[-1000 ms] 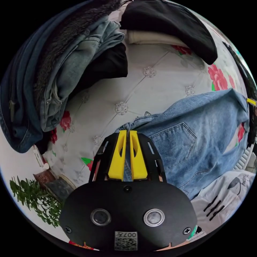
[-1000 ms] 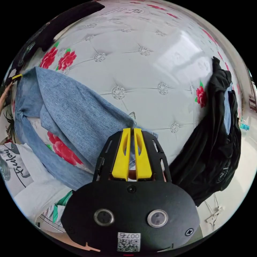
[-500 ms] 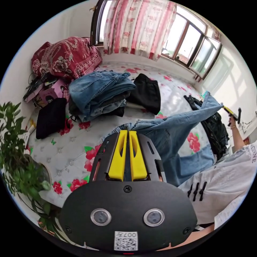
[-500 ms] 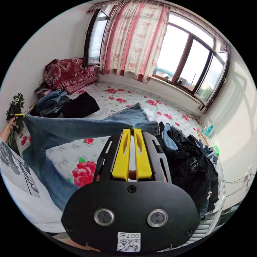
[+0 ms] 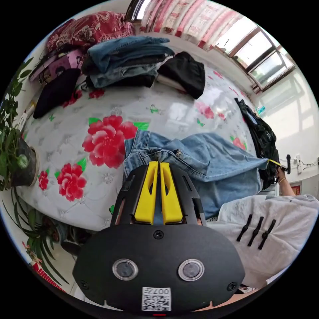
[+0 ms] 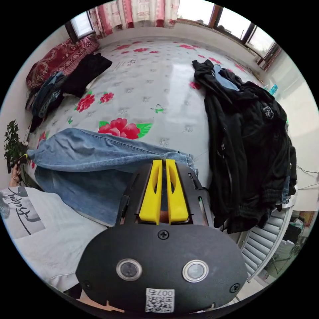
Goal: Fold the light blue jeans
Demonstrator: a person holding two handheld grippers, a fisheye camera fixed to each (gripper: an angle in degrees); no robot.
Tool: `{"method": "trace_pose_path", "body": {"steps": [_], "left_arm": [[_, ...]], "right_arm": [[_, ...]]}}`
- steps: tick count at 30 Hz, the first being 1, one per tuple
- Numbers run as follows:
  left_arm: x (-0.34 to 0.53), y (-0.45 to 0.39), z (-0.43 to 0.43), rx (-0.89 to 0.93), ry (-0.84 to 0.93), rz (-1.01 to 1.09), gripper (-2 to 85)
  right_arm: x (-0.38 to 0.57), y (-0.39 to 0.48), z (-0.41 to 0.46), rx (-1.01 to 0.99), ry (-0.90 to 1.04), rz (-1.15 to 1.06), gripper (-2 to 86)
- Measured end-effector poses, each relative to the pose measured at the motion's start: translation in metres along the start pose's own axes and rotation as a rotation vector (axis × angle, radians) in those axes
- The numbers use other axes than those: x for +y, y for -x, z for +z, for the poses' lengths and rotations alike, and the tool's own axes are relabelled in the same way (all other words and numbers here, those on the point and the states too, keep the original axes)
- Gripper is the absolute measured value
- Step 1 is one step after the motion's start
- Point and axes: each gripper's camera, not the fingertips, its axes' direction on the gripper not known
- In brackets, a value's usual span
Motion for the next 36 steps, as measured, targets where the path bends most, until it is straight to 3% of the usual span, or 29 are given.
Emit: {"method": "trace_pose_path", "body": {"steps": [4, 7, 11, 13, 16, 22, 25, 29, 36], "left_arm": [[0.004, -0.025, -0.058, -0.033, -0.152, 0.101, -0.9], [0.04, -0.035, -0.071, -0.078, -0.186, 0.121, -0.9], [0.094, -0.03, -0.029, -0.141, -0.062, 0.069, -0.9], [0.12, -0.029, 0.032, -0.225, 0.134, 0.022, -0.9], [0.135, -0.036, 0.092, -0.275, 0.297, 0.006, -0.9], [0.112, -0.045, 0.095, -0.313, 0.313, 0.049, -0.9], [0.103, -0.044, 0.089, -0.305, 0.301, 0.057, -0.9], [0.099, -0.044, 0.08, -0.29, 0.262, 0.043, -0.9], [0.079, -0.051, 0.044, -0.252, 0.142, 0.044, -0.9]], "right_arm": [[0.029, 0.011, -0.096, 0.151, -0.32, -0.104, 0.0], [0.084, 0.011, -0.123, 0.245, -0.429, -0.111, 0.0], [0.148, 0.001, -0.073, 0.232, -0.231, -0.027, 0.0], [0.187, -0.014, 0.0, 0.152, 0.022, 0.127, 0.0], [0.23, -0.03, 0.067, 0.043, 0.241, 0.323, 0.5], [0.267, -0.082, 0.046, -0.267, -0.054, 0.637, 4.2], [0.276, -0.115, 0.053, -0.337, -0.083, 0.776, 6.2], [0.283, -0.138, 0.068, -0.301, -0.06, 0.882, 6.8], [0.242, -0.129, 0.102, -0.139, 0.169, 0.704, 3.0]]}}
